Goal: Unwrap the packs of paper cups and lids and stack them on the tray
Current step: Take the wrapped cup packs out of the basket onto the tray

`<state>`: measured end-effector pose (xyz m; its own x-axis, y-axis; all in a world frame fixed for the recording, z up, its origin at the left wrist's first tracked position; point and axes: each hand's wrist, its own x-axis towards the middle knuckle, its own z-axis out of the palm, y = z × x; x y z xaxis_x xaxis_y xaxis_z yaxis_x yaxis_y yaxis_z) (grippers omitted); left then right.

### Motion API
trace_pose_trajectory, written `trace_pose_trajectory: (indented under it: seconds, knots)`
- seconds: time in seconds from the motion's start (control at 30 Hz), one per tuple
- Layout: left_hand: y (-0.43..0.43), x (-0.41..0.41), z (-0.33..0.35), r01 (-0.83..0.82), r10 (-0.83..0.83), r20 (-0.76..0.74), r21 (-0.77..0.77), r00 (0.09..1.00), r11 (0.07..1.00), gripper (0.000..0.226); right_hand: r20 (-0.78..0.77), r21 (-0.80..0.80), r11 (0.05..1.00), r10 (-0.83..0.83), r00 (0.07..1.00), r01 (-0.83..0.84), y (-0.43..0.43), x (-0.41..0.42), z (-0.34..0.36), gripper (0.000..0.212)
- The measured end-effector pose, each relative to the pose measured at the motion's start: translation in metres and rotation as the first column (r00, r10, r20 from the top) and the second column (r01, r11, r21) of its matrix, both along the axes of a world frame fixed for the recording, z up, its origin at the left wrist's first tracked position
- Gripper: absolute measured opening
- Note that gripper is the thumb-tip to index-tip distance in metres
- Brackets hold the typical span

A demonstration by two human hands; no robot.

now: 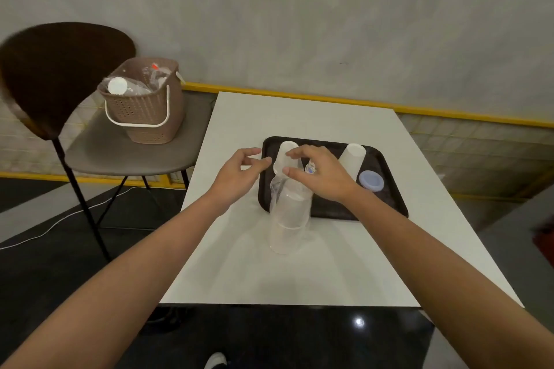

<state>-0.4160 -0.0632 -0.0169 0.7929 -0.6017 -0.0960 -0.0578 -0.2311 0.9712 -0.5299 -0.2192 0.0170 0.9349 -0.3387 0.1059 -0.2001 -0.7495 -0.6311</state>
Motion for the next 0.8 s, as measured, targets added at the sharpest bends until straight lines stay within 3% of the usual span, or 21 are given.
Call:
trace_pose_trajectory:
  seconds: [0.37, 0.53, 0.8]
  knots:
    - [0.045, 0.074, 0.023, -0.299, 0.303, 0.021, -0.125, 0.953, 0.946, 0.027, 0.09, -0.178, 0.981, 0.094, 0.991, -0.077, 0.054, 0.108, 0.036, 0.027]
    - [0.071, 0.134, 0.038, -0.384, 0.4, 0.134, -0.13, 0.907, 0.914, 0.029, 0.067, -0.157, 0.981, 0.127, 0.99, -0.115, 0.077, 0.187, 0.042, 0.039]
    - [0.104, 0.266, 0.054, -0.387, 0.384, 0.242, -0.039, 0.891, 0.921, 0.045, -0.053, -0.08, 0.989, 0.117, 0.992, -0.121, 0.099, 0.324, 0.044, 0.053]
